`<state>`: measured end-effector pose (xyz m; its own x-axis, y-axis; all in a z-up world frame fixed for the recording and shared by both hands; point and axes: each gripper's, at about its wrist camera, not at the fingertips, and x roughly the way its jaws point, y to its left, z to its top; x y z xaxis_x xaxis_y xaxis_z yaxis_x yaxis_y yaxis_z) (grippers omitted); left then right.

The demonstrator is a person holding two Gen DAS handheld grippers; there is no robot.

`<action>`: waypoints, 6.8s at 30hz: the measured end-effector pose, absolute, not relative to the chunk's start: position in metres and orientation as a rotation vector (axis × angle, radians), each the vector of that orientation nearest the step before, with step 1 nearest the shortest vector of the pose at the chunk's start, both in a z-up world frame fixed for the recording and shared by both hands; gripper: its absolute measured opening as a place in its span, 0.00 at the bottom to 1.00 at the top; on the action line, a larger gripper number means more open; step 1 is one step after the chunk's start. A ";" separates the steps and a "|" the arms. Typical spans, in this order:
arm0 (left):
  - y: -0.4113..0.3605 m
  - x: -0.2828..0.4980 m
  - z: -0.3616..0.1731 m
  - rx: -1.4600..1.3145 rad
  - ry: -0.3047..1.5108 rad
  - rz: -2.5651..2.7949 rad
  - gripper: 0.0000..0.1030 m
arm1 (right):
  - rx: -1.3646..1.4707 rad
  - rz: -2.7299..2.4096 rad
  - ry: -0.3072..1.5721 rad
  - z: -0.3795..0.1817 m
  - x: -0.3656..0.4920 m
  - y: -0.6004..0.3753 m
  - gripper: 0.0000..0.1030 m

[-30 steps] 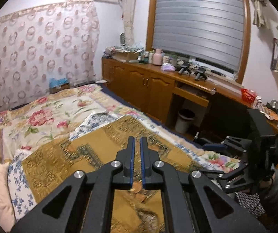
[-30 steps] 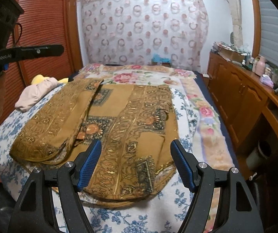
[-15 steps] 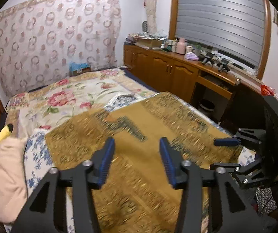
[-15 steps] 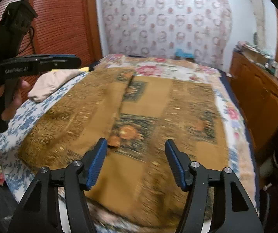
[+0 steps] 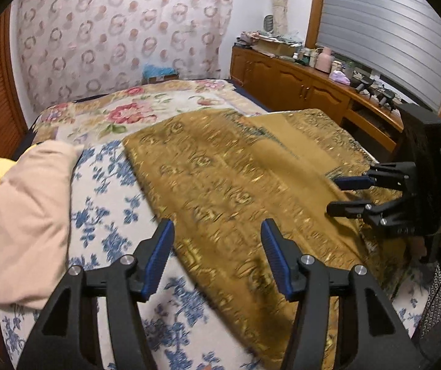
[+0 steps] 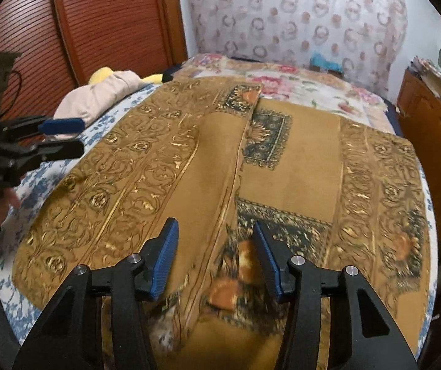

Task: Fold small clothes

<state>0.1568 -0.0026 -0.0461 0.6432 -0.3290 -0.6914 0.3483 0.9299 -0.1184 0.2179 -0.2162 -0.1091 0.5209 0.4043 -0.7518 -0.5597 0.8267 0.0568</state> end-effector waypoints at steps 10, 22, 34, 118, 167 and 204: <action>0.005 0.155 -0.050 0.015 0.782 -0.381 0.56 | -0.251 0.644 0.781 -0.100 0.201 -0.204 0.02; -0.017 0.155 -0.034 0.024 0.760 -0.422 0.56 | -0.241 0.444 0.685 -0.052 0.189 -0.295 0.01; -0.049 0.154 -0.030 0.051 0.753 -0.457 0.56 | -0.208 0.306 0.731 -0.061 0.180 -0.365 0.02; -0.076 0.229 -0.079 0.089 0.888 -0.467 0.57 | -0.289 0.199 0.719 -0.052 0.345 -0.353 0.45; -0.086 0.096 -0.071 0.006 0.908 -0.690 0.02 | -0.232 0.424 0.791 -0.105 0.112 -0.308 0.68; -0.093 0.148 -0.011 -0.025 0.707 -0.593 0.00 | -0.275 0.421 0.807 -0.107 0.112 -0.311 0.13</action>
